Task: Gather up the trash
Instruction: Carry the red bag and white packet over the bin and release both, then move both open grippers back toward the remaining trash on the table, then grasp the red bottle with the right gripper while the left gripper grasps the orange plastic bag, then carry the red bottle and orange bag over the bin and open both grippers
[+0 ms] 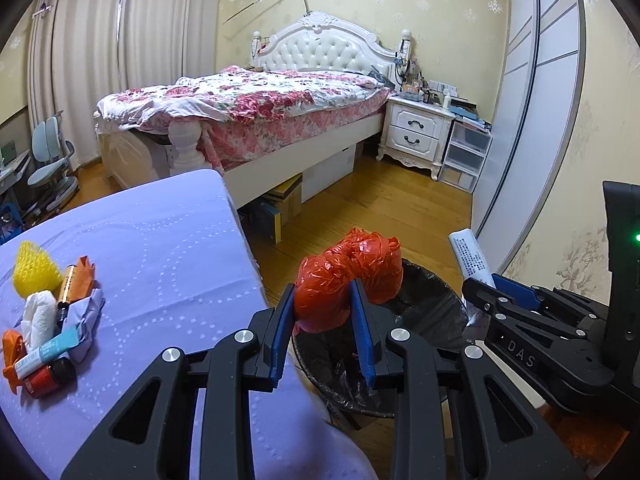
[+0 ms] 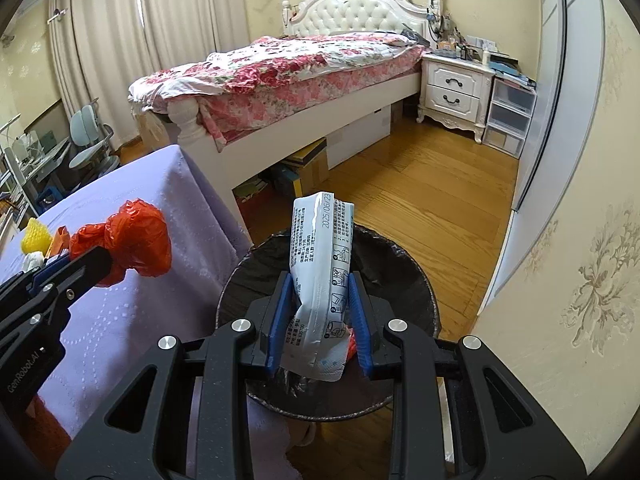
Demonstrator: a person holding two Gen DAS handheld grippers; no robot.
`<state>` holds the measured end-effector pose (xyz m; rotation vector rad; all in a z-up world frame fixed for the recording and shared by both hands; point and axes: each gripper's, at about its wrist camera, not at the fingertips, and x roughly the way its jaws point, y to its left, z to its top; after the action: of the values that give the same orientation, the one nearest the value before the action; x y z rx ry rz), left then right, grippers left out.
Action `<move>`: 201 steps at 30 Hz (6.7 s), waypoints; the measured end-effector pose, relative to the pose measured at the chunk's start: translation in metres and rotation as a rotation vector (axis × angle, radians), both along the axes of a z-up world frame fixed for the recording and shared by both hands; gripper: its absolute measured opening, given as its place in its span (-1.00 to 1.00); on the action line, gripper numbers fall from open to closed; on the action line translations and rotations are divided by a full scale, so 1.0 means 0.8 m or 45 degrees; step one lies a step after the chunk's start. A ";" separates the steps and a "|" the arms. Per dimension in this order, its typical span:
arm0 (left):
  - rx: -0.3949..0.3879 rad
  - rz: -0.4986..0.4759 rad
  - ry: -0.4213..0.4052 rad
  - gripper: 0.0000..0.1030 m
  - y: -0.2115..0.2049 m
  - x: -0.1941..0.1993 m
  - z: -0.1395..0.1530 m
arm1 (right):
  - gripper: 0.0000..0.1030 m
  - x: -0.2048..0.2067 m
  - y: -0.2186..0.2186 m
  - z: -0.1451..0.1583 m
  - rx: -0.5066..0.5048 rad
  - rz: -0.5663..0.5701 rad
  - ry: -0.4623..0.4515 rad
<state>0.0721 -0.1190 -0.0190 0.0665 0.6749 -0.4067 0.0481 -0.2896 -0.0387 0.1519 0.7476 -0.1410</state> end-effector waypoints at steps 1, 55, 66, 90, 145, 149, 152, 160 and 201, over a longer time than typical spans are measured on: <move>0.002 -0.003 0.003 -0.43 -0.004 0.003 -0.001 | -0.45 0.002 -0.005 -0.002 0.006 -0.008 0.001; 0.091 0.655 0.076 0.53 0.277 -0.051 -0.015 | 0.36 0.004 0.216 -0.004 0.045 0.406 0.059; 0.178 0.852 0.118 0.53 0.369 -0.054 -0.029 | 0.45 0.001 0.324 -0.012 0.008 0.597 0.126; 0.127 0.865 0.163 0.53 0.413 -0.052 -0.038 | 0.48 0.017 0.427 -0.020 -0.043 0.638 0.188; 0.050 0.674 0.099 0.54 0.356 -0.053 -0.029 | -0.54 0.057 0.328 -0.017 0.002 0.553 0.155; 0.049 0.638 0.092 0.56 0.342 -0.050 -0.029 | -0.54 0.052 0.312 -0.018 0.027 0.531 0.155; 0.045 0.616 0.105 0.56 0.335 -0.041 -0.029 | -0.55 0.051 0.309 -0.017 0.030 0.528 0.154; 0.031 0.620 0.160 0.56 0.328 -0.004 -0.032 | -0.54 0.051 0.305 -0.019 0.031 0.534 0.154; -0.082 0.367 0.015 -0.14 0.215 -0.052 0.013 | -0.54 -0.021 0.209 0.028 0.046 0.395 0.005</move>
<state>0.0305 0.0529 -0.0084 -0.0934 0.6708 -0.1514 0.0317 -0.1221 -0.0166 0.0687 0.7691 0.1678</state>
